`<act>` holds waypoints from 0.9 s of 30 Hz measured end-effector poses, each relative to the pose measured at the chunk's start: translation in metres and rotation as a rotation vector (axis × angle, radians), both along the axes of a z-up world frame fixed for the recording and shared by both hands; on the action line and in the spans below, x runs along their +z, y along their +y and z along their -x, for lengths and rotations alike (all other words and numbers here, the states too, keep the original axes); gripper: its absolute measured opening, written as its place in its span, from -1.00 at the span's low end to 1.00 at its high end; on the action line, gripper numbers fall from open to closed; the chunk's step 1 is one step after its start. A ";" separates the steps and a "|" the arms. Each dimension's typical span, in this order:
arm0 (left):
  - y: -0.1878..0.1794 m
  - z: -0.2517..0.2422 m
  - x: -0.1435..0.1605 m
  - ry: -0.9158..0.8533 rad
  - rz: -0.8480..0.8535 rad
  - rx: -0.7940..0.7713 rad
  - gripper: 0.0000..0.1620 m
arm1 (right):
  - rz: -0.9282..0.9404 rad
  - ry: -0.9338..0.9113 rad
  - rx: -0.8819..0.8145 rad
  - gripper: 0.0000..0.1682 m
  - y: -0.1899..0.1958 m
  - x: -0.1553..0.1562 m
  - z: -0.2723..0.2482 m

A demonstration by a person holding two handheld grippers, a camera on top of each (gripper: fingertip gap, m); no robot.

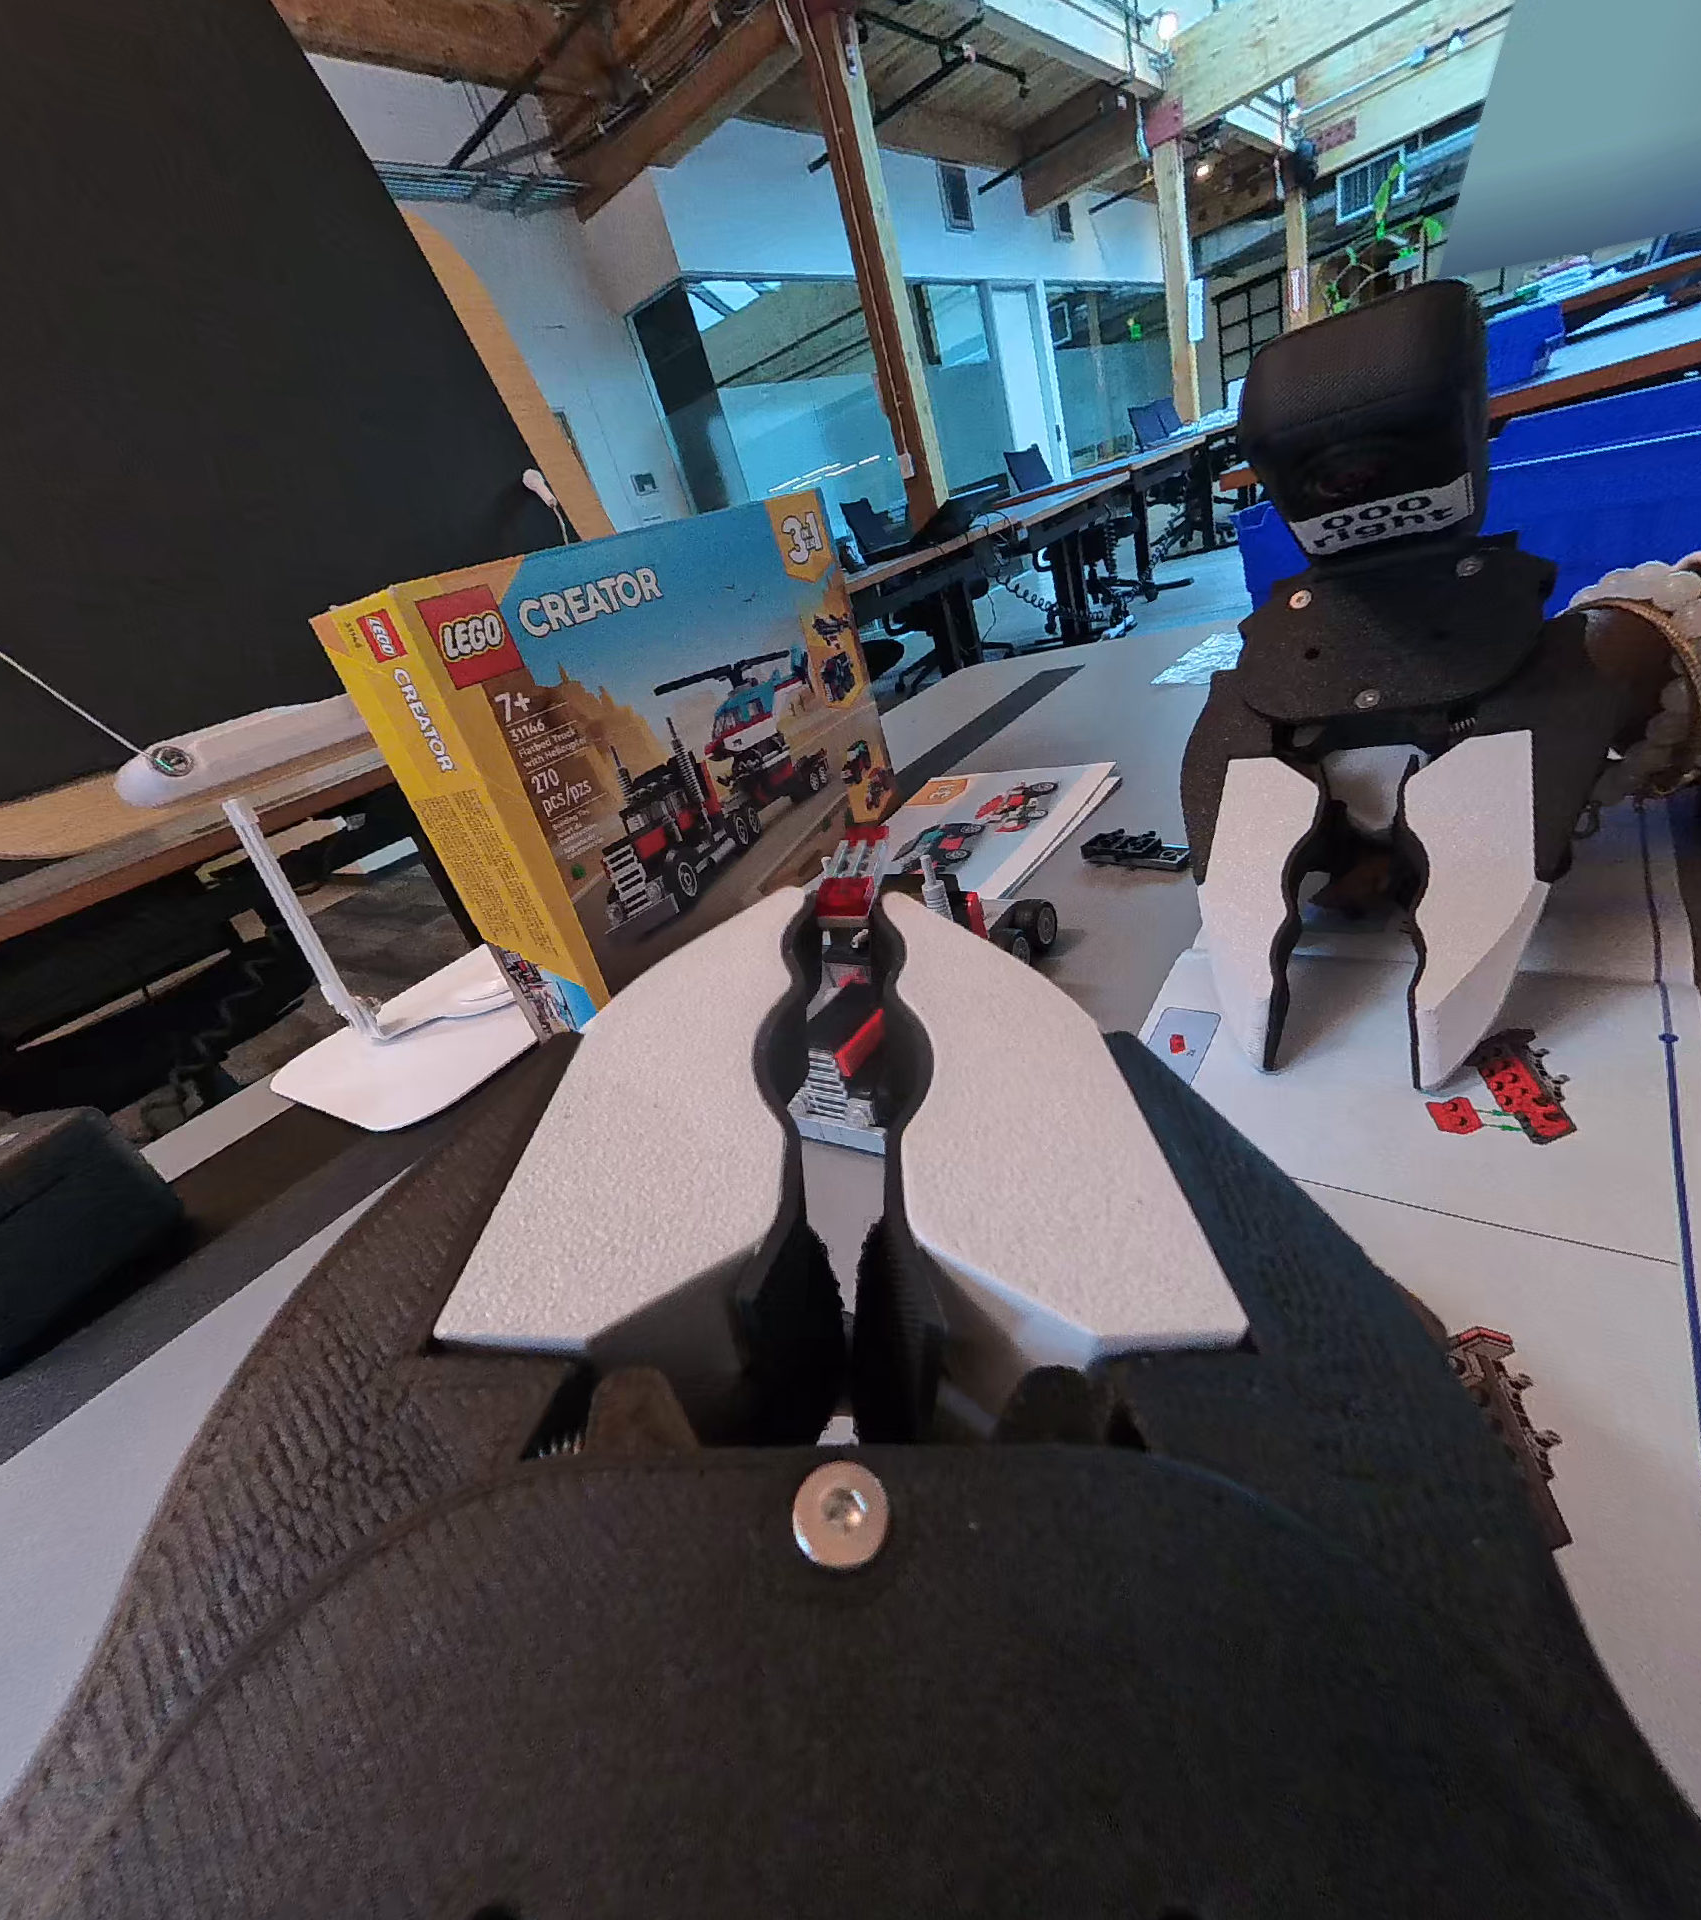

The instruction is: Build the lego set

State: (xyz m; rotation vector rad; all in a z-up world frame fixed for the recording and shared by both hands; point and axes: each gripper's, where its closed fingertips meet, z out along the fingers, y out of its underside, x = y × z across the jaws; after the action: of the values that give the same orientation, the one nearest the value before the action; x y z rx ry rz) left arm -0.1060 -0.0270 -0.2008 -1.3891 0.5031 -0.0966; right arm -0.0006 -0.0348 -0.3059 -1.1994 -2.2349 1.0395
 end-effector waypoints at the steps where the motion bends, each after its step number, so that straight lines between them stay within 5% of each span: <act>1: 0.000 0.000 0.000 -0.001 -0.002 0.001 -0.90 | -0.001 0.000 0.000 -0.61 0.000 0.000 0.000; 19: 0.000 -0.002 0.001 0.023 -0.003 0.006 -0.90 | 0.030 0.017 0.043 -0.57 -0.003 0.005 -0.004; 24: -0.001 0.003 0.004 0.005 -0.020 0.025 -0.90 | 0.144 0.177 -0.171 -0.47 0.054 0.059 -0.008; 27: -0.001 0.002 0.005 -0.006 -0.024 0.013 -0.90 | 0.048 0.068 -0.279 -0.27 0.106 0.066 -0.026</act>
State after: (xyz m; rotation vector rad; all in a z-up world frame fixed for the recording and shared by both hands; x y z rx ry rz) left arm -0.1076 -0.0284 -0.1962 -1.3677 0.4887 -0.0833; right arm 0.0250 0.0707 -0.2397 -1.4251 -1.9326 1.0099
